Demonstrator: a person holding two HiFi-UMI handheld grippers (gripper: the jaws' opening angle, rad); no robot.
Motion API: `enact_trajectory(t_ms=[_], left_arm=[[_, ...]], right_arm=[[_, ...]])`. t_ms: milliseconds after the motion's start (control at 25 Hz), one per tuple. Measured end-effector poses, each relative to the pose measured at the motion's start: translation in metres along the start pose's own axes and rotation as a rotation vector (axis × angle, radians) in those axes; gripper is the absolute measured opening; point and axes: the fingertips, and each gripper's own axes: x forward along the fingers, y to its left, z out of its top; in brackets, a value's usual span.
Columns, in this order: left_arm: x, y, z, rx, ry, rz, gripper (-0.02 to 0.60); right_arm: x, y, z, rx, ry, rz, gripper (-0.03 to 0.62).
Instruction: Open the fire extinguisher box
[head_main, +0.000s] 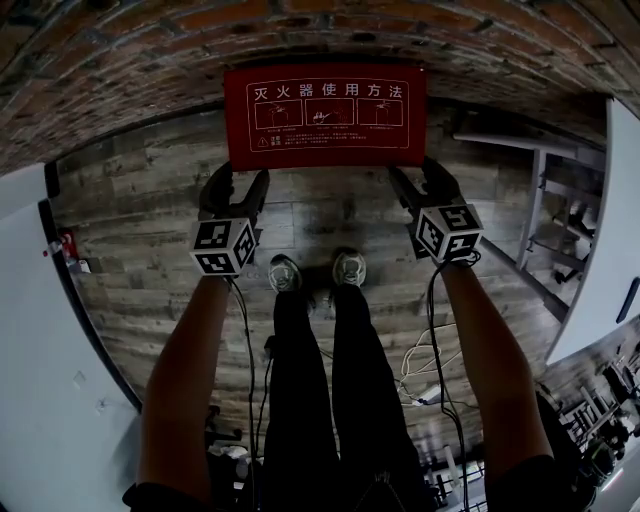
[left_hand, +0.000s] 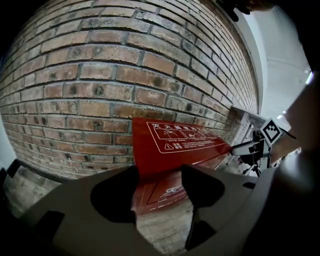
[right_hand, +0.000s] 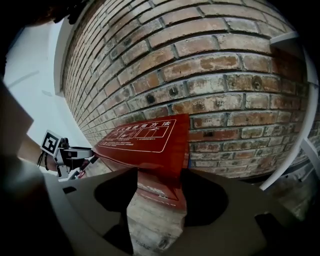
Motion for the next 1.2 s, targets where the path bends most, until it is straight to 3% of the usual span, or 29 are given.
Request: enact_trajectory(t_ms=[600,760,1200], left_arm=[[-0.031,-0.013,0.056,-0.001,-0.096,0.027,0.324],[-0.035,-0.015,0.083,0.046,-0.126,0.046,0.325],[-0.042,-0.013,0.16,0.013,-0.275,0.065,0.328]], right_arm=[[-0.036,0.012,0.055,0.023,-0.077,-0.03,0.27],[-0.045,0.015,0.081,0.02,-0.123,-0.031,0.27],[-0.056,0.011,0.156,0.026,-0.257,-0.043,0.268]])
